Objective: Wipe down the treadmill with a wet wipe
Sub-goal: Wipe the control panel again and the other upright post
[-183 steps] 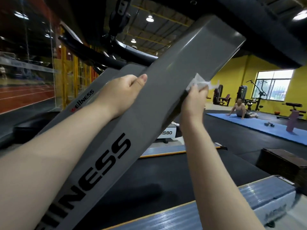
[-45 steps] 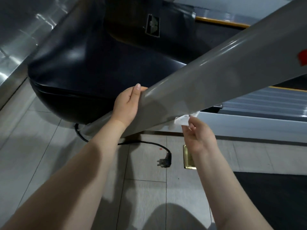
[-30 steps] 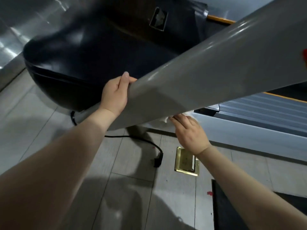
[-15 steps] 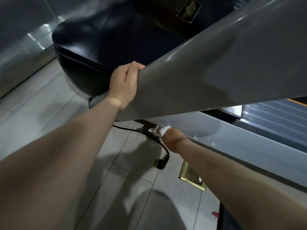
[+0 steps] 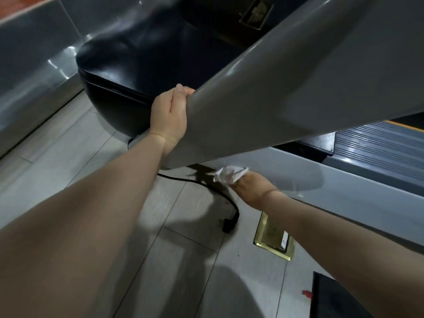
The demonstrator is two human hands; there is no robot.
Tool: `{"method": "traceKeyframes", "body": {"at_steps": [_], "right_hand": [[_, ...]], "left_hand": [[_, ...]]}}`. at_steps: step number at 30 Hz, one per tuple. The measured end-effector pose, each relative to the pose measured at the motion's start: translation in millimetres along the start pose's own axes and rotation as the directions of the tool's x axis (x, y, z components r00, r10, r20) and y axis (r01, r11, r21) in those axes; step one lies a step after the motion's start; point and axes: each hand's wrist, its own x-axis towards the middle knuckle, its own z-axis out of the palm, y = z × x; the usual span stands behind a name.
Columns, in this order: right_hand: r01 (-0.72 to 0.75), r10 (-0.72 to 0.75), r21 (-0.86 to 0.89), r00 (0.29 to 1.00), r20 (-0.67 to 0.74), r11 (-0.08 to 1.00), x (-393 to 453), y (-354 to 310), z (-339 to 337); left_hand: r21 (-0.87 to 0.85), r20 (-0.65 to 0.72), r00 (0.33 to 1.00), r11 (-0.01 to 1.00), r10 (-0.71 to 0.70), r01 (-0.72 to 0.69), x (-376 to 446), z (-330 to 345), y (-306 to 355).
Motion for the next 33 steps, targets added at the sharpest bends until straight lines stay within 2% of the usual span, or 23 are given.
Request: {"method": "traceKeyframes", "body": {"at_steps": [2,3,5,6,8,10,11,13,14,16,17,18,19,20,22,23,25,26,27,28,29,31,33], "right_hand": [[-0.150,0.165,0.110,0.977,-0.139,0.983,-13,11,-7],[-0.201,0.214,0.133,0.973,-0.091,0.971,-24,13,-3],[-0.232,0.242,0.101,0.965,-0.101,0.967,-49,14,18],[-0.200,0.203,0.032,0.973,-0.111,0.979,-59,15,26],[0.007,0.001,-0.106,0.997,0.071,0.994,-73,7,44],[0.130,-0.111,-0.070,0.966,0.232,0.989,-77,0,55],[0.123,-0.104,-0.073,0.969,0.225,0.990,-78,1,53],[0.002,0.005,-0.063,0.993,0.116,0.998,-81,7,41],[-0.107,0.107,-0.032,0.994,-0.010,0.994,-82,13,37],[-0.308,0.323,0.106,0.924,-0.204,0.946,-87,27,33],[-0.338,0.356,0.119,0.910,-0.211,0.934,-92,33,33],[-0.306,0.309,0.048,0.931,-0.194,0.951,-96,38,35],[-0.180,0.171,-0.049,0.972,-0.159,0.982,-99,38,42],[-0.036,0.026,-0.125,0.996,-0.085,0.991,-101,32,52],[0.103,-0.084,-0.162,0.989,0.120,0.981,-110,15,63],[0.110,-0.088,-0.131,0.983,0.162,0.985,-113,11,65],[0.043,-0.036,-0.055,0.991,0.132,0.998,-119,16,56],[-0.018,0.018,-0.006,0.998,0.068,1.000,-121,22,48],[-0.108,0.111,0.044,0.992,-0.065,0.993,-122,28,49],[-0.205,0.221,0.105,0.959,-0.176,0.973,-124,33,53],[-0.254,0.282,0.152,0.938,-0.202,0.955,-128,34,62],[-0.115,0.114,-0.012,0.990,-0.083,0.993,-147,29,76],[0.103,-0.089,-0.076,0.981,0.172,0.992,-163,13,98]], "left_hand": [[0.029,-0.023,1.000,0.999,-0.018,0.019,-5,1,2],[0.032,-0.044,0.999,0.999,-0.030,0.031,-10,3,4],[0.003,-0.107,0.993,0.999,-0.046,0.046,-24,8,13],[-0.013,-0.141,0.989,0.999,-0.039,0.038,-35,10,16],[-0.025,-0.188,0.982,1.000,0.003,-0.007,-62,15,26],[0.006,-0.176,0.980,0.995,0.095,-0.096,-90,20,37],[0.010,-0.157,0.979,0.992,0.128,-0.128,-103,22,39],[-0.036,-0.119,0.991,0.997,0.059,-0.064,-121,26,43],[-0.050,-0.113,0.993,0.999,0.014,-0.020,-127,30,42],[0.024,-0.109,0.993,0.999,0.034,-0.032,-137,37,34],[0.085,-0.084,0.993,0.993,0.087,-0.080,-141,42,31],[0.129,-0.042,0.989,0.982,0.143,-0.137,-145,47,28],[0.152,0.012,0.982,0.970,0.188,-0.187,-147,53,26],[0.170,0.071,0.971,0.957,0.228,-0.237,-149,58,27],[0.223,0.190,0.927,0.905,0.324,-0.362,-150,63,28],[0.248,0.251,0.897,0.872,0.364,-0.423,-149,64,28],[0.266,0.353,0.848,0.826,0.396,-0.497,-147,64,26],[0.269,0.398,0.830,0.816,0.390,-0.512,-146,65,24],[0.276,0.437,0.818,0.810,0.373,-0.517,-145,65,23],[0.286,0.466,0.812,0.809,0.351,-0.513,-145,66,22],[0.293,0.484,0.812,0.814,0.327,-0.502,-145,67,21],[0.301,0.499,0.819,0.831,0.282,-0.469,-148,71,24],[0.315,0.523,0.818,0.838,0.238,-0.445,-150,74,27]]}}
